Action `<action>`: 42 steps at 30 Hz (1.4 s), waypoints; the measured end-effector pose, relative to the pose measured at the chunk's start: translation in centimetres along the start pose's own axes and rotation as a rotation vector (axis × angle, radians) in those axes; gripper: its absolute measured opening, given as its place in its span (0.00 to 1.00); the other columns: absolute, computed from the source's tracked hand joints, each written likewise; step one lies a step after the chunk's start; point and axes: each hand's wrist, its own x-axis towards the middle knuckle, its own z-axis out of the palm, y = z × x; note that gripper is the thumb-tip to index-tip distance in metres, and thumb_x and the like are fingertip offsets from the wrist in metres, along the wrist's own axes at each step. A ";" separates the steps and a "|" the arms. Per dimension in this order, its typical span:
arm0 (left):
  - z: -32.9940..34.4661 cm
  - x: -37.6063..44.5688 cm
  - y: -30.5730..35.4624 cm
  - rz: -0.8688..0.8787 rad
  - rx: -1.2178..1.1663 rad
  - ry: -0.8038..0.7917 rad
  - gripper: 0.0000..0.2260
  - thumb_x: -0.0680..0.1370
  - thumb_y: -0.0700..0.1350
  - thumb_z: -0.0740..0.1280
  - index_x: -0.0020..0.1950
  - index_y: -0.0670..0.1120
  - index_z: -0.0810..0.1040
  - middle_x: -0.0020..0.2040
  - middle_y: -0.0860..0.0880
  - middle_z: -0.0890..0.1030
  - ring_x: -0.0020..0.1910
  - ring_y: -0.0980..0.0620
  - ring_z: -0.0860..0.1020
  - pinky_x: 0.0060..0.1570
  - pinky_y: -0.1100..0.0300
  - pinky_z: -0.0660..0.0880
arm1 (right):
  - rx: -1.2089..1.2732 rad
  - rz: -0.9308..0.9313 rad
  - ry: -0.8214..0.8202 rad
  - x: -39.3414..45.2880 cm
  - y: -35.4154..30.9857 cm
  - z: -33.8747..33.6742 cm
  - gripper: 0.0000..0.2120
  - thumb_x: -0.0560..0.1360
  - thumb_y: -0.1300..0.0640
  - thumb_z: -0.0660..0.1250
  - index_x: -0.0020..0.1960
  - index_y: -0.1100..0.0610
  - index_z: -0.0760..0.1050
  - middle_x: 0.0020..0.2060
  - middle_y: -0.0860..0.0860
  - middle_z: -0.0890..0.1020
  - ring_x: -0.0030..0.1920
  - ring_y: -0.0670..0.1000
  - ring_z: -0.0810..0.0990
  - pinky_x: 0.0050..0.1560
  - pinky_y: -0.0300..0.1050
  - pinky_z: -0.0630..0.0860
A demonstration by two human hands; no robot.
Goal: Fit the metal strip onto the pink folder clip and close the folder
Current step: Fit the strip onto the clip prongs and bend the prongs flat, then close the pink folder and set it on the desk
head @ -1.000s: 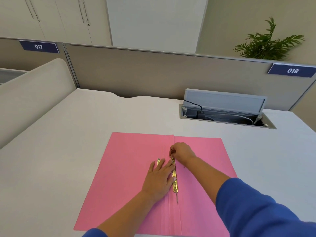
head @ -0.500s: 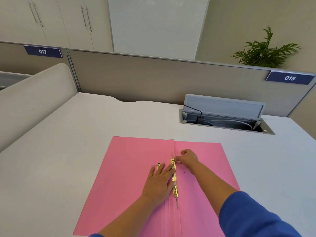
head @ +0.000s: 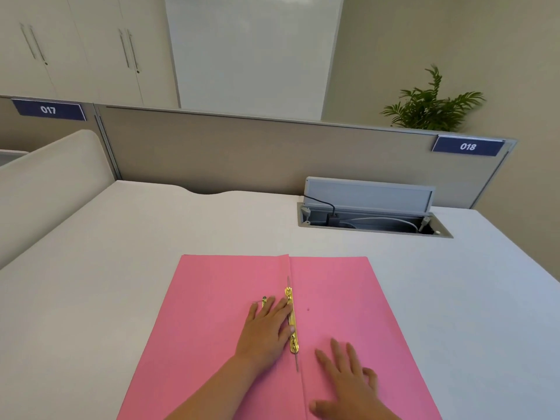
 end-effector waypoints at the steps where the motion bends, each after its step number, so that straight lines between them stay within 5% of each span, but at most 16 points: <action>1: 0.0 -0.1 -0.1 -0.001 -0.010 -0.002 0.23 0.80 0.55 0.51 0.76 0.56 0.56 0.78 0.58 0.55 0.78 0.54 0.48 0.76 0.51 0.41 | -0.020 -0.002 0.021 -0.8 0.1 0.6 0.46 0.66 0.33 0.63 0.76 0.39 0.43 0.77 0.46 0.36 0.75 0.43 0.31 0.74 0.61 0.47; 3: -0.2 -0.2 0.1 0.005 -0.026 -0.007 0.23 0.80 0.55 0.51 0.76 0.57 0.56 0.78 0.58 0.55 0.78 0.54 0.47 0.76 0.52 0.41 | -0.157 -0.064 0.260 -2.1 0.2 0.8 0.46 0.56 0.24 0.64 0.72 0.39 0.64 0.78 0.43 0.45 0.69 0.32 0.25 0.64 0.69 0.65; 4: -0.3 -0.2 0.1 0.004 -0.038 -0.011 0.23 0.80 0.55 0.52 0.76 0.57 0.56 0.78 0.57 0.54 0.78 0.54 0.47 0.76 0.52 0.40 | -0.174 -0.063 0.368 -2.6 0.3 0.7 0.47 0.46 0.21 0.65 0.61 0.41 0.78 0.76 0.37 0.55 0.71 0.35 0.26 0.50 0.67 0.77; 5: -0.4 -0.2 0.2 0.005 -0.055 -0.014 0.23 0.80 0.54 0.52 0.76 0.57 0.55 0.79 0.57 0.54 0.78 0.54 0.47 0.76 0.52 0.40 | -0.185 -0.074 0.479 -2.9 0.6 0.8 0.46 0.40 0.21 0.65 0.51 0.43 0.84 0.71 0.32 0.65 0.73 0.39 0.28 0.38 0.63 0.80; 6: -0.6 -0.2 0.3 0.007 -0.078 -0.014 0.23 0.80 0.54 0.53 0.76 0.57 0.55 0.79 0.57 0.54 0.78 0.54 0.47 0.76 0.52 0.41 | -0.197 -0.065 0.467 -3.2 0.6 0.6 0.46 0.39 0.21 0.66 0.51 0.43 0.84 0.70 0.31 0.67 0.73 0.39 0.28 0.38 0.64 0.80; 7: -0.8 -0.3 0.4 0.006 -0.101 -0.008 0.24 0.80 0.53 0.53 0.76 0.57 0.55 0.79 0.57 0.54 0.78 0.54 0.48 0.76 0.51 0.41 | -0.184 -0.017 0.312 -3.2 0.4 0.4 0.48 0.46 0.21 0.65 0.61 0.42 0.78 0.71 0.37 0.67 0.71 0.35 0.26 0.49 0.69 0.76; 9: -1.2 -0.3 0.4 -0.012 -0.137 0.024 0.24 0.80 0.53 0.55 0.76 0.56 0.55 0.79 0.55 0.53 0.78 0.54 0.48 0.76 0.50 0.42 | -0.091 -0.023 0.168 -2.0 0.9 1.2 0.47 0.62 0.25 0.60 0.76 0.41 0.50 0.78 0.46 0.46 0.73 0.35 0.29 0.72 0.69 0.51; 11: -1.9 -0.2 0.4 -0.061 -0.171 0.078 0.25 0.80 0.52 0.56 0.77 0.55 0.55 0.79 0.53 0.53 0.78 0.55 0.48 0.76 0.49 0.40 | -0.045 0.052 -0.006 -1.6 1.1 0.8 0.46 0.68 0.30 0.59 0.77 0.42 0.40 0.77 0.47 0.37 0.77 0.49 0.34 0.74 0.65 0.40; 18: -6.8 -0.6 -3.4 -0.431 -0.015 0.360 0.26 0.78 0.48 0.61 0.75 0.48 0.60 0.74 0.46 0.66 0.74 0.48 0.62 0.74 0.45 0.55 | 0.024 0.028 0.027 -0.3 0.9 -0.6 0.44 0.71 0.35 0.61 0.77 0.44 0.41 0.77 0.48 0.36 0.77 0.53 0.35 0.73 0.67 0.40; 22: -8.7 -2.7 -7.0 -0.891 -0.058 0.284 0.29 0.76 0.54 0.61 0.73 0.44 0.59 0.68 0.38 0.67 0.68 0.39 0.64 0.66 0.45 0.64 | 0.035 0.037 0.033 0.5 0.6 -1.2 0.43 0.71 0.36 0.62 0.77 0.44 0.43 0.78 0.47 0.38 0.77 0.53 0.36 0.72 0.69 0.44; 25: -8.8 -3.8 -8.5 -1.037 -0.129 0.222 0.29 0.74 0.57 0.62 0.69 0.42 0.62 0.66 0.38 0.68 0.66 0.39 0.65 0.64 0.45 0.65 | 0.033 0.044 0.026 0.7 0.3 -1.5 0.43 0.71 0.37 0.64 0.77 0.44 0.44 0.78 0.47 0.39 0.78 0.54 0.37 0.71 0.70 0.47; 32: -11.3 -4.7 -9.8 -1.035 -0.293 0.242 0.25 0.74 0.52 0.66 0.65 0.39 0.69 0.61 0.38 0.75 0.61 0.37 0.72 0.57 0.48 0.70 | 0.049 0.071 0.020 0.8 -0.4 -2.0 0.44 0.69 0.39 0.68 0.77 0.44 0.47 0.78 0.46 0.41 0.78 0.53 0.40 0.70 0.70 0.55; 35: -14.3 -4.9 -9.5 -0.913 -0.330 0.258 0.20 0.75 0.51 0.65 0.57 0.35 0.75 0.57 0.37 0.79 0.52 0.38 0.77 0.47 0.54 0.69 | 0.053 0.073 0.031 1.0 -0.5 -2.1 0.44 0.69 0.39 0.68 0.77 0.44 0.48 0.78 0.45 0.42 0.78 0.53 0.41 0.69 0.69 0.58; 39: -19.2 -4.7 -5.3 -0.740 -0.401 0.315 0.20 0.76 0.52 0.66 0.58 0.36 0.77 0.55 0.38 0.79 0.54 0.39 0.77 0.49 0.53 0.70 | 0.060 0.079 0.042 1.0 -0.5 -2.1 0.45 0.68 0.38 0.69 0.76 0.44 0.48 0.78 0.44 0.42 0.78 0.52 0.41 0.69 0.69 0.58; 42: -22.1 -5.6 -0.7 -0.471 -0.700 0.310 0.12 0.76 0.53 0.65 0.44 0.45 0.79 0.43 0.47 0.80 0.36 0.48 0.77 0.38 0.58 0.71 | 0.073 0.064 0.043 1.0 -0.3 -1.9 0.45 0.67 0.37 0.69 0.76 0.43 0.49 0.78 0.43 0.43 0.78 0.52 0.41 0.69 0.70 0.57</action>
